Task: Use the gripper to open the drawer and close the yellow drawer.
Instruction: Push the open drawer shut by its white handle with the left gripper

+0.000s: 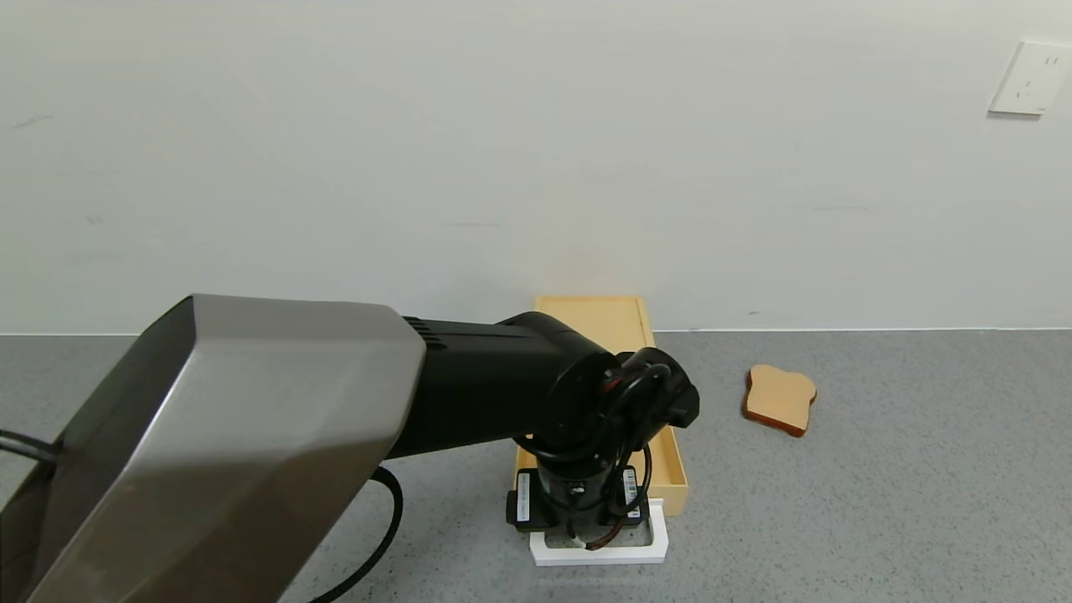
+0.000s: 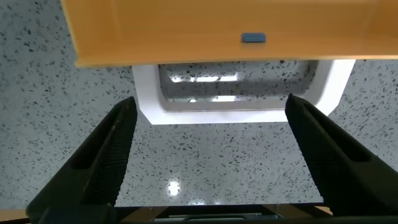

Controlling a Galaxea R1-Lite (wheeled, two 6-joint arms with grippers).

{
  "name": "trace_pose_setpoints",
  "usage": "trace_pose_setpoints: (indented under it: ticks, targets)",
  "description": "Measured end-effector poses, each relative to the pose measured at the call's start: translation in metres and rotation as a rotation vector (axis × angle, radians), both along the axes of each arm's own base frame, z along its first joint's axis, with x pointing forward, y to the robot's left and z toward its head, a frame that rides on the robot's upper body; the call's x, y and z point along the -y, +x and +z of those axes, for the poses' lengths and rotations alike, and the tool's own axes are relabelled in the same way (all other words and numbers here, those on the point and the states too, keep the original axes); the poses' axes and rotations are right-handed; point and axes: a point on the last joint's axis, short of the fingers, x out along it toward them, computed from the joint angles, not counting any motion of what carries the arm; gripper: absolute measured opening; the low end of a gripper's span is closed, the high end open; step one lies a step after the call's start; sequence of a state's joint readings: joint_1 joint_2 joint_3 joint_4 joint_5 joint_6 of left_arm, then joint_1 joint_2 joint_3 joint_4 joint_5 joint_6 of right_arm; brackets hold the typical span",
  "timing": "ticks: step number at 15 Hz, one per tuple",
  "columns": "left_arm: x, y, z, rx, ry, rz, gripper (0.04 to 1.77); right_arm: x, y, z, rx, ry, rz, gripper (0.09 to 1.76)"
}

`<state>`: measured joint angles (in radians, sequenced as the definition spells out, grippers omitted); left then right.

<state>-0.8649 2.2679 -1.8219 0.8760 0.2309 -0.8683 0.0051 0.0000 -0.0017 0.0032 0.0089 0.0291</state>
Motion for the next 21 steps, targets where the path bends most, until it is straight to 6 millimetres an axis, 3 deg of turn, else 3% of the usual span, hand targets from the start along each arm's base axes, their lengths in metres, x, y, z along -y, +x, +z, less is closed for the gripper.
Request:
trace_pose_setpoints:
  ticks: [7, 15, 21]
  targets:
    - [-0.014, 0.004, -0.006, -0.035, 0.048, 0.014, 1.72, 0.000, 0.000, 0.000, 0.000, 0.000, 0.001, 1.71]
    - [-0.016, 0.005, -0.013, -0.051, 0.054, 0.013, 1.72, 0.000, 0.000, 0.000, 0.000, 0.000, 0.000, 1.71]
    - [-0.009, 0.002, 0.000, -0.049, -0.021, -0.033, 1.72, 0.000, 0.000, 0.000, 0.000, 0.000, 0.000, 1.71]
